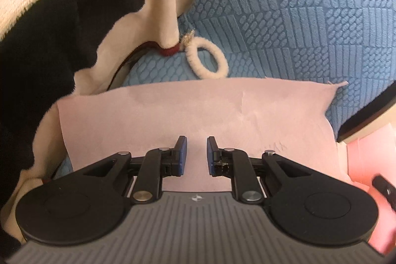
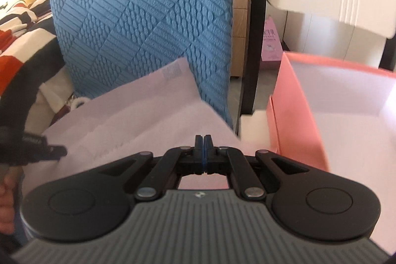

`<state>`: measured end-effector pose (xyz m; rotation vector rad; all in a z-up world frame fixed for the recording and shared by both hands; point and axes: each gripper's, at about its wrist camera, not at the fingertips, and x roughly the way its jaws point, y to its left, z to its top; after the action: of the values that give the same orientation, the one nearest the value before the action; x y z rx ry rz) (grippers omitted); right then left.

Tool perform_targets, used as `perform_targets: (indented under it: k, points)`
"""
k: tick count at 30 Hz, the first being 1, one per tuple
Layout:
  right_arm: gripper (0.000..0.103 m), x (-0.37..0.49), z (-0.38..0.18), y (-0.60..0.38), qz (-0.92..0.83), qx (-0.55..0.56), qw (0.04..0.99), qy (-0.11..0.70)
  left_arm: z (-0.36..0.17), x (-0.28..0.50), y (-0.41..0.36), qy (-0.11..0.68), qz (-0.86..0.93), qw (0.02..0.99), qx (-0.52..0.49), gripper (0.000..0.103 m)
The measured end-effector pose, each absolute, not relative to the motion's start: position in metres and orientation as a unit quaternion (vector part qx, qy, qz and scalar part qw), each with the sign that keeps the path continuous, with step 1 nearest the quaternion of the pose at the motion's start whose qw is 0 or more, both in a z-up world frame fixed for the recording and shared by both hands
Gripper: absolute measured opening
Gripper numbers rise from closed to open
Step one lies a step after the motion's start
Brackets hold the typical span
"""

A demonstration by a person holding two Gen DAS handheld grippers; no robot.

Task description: Organize objects

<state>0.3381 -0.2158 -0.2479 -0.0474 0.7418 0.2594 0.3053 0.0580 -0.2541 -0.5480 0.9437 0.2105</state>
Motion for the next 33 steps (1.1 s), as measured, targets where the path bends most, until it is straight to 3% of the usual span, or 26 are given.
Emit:
perform_targets:
  k: [9,18,26,33]
  points:
    - [0.003,0.365,-0.286,-0.228,0.11,0.063,0.884,0.45,-0.245,0.287,0.038,0.475,0.029,0.846,-0.24,0.019]
    - [0.003,0.367,-0.287,-0.226,0.113,0.087,0.881,0.451,-0.234,0.267,0.001,0.495,-0.087,0.843,-0.194,0.019]
    - [0.003,0.367,-0.29,-0.233,0.107,0.128,0.871,0.463,-0.222,0.264,-0.033,0.465,-0.201,0.842,-0.186,0.019]
    - [0.006,0.357,-0.277,-0.239,0.105,0.139,0.875,0.451,-0.222,0.252,-0.067,0.473,-0.251,0.836,-0.121,0.038]
